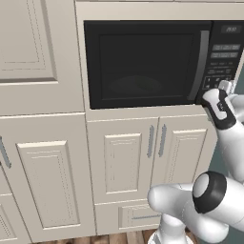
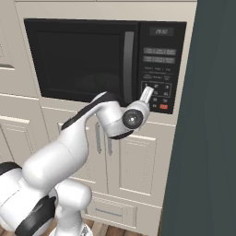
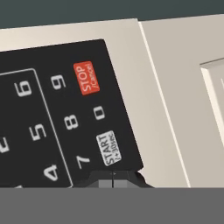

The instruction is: Pick the corn from the counter and place it in the microwave. Then turn on the microwave.

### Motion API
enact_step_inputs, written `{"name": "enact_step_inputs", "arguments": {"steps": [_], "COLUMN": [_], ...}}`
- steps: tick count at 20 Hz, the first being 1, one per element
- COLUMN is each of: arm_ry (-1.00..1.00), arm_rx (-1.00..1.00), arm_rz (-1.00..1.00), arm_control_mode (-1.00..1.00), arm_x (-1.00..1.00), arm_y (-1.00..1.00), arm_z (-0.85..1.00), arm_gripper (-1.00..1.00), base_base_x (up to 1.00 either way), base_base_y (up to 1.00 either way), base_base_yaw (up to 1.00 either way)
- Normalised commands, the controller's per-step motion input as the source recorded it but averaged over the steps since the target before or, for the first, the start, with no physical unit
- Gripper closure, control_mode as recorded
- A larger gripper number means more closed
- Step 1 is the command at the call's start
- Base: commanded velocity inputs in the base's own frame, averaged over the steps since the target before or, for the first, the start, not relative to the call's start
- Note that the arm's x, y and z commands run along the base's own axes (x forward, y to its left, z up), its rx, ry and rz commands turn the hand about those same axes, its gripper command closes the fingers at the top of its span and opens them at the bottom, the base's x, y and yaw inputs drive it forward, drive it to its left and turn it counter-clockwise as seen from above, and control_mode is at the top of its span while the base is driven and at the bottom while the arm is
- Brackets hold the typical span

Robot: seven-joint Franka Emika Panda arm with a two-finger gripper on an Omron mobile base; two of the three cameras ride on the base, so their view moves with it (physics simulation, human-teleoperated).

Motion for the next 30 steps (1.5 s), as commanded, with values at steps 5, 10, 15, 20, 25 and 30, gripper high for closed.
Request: {"name": "enact_step_inputs", "arguments": {"steps": [5, 10, 15, 20, 25, 30], "arm_ry": [0.0, 0.0, 0.0, 0.0, 0.0, 0.0], "arm_rx": [0.0, 0.0, 0.0, 0.0, 0.0, 0.0], "arm_rz": [0.0, 0.0, 0.0, 0.0, 0.0, 0.0], "arm_control_mode": [-1.0, -1.0, -1.0, -1.0, -1.0, -1.0], "arm_x": [0.09, 0.09, 0.08, 0.06, 0.1, 0.12], "arm_y": [-0.07, -0.04, 0.0, 0.0, 0.0, 0.0], "arm_z": [-0.04, -0.02, -0.05, -0.08, -0.04, 0.0], "arm_gripper": [1.0, 1.0, 1.0, 1.0, 1.0, 1.0], "base_base_x": [0.0, 0.0, 0.0, 0.0, 0.0, 0.0], "base_base_y": [0.0, 0.0, 0.0, 0.0, 0.0, 0.0], "base_base_yaw": [0.0, 0.0, 0.0, 0.0, 0.0, 0.0]}}
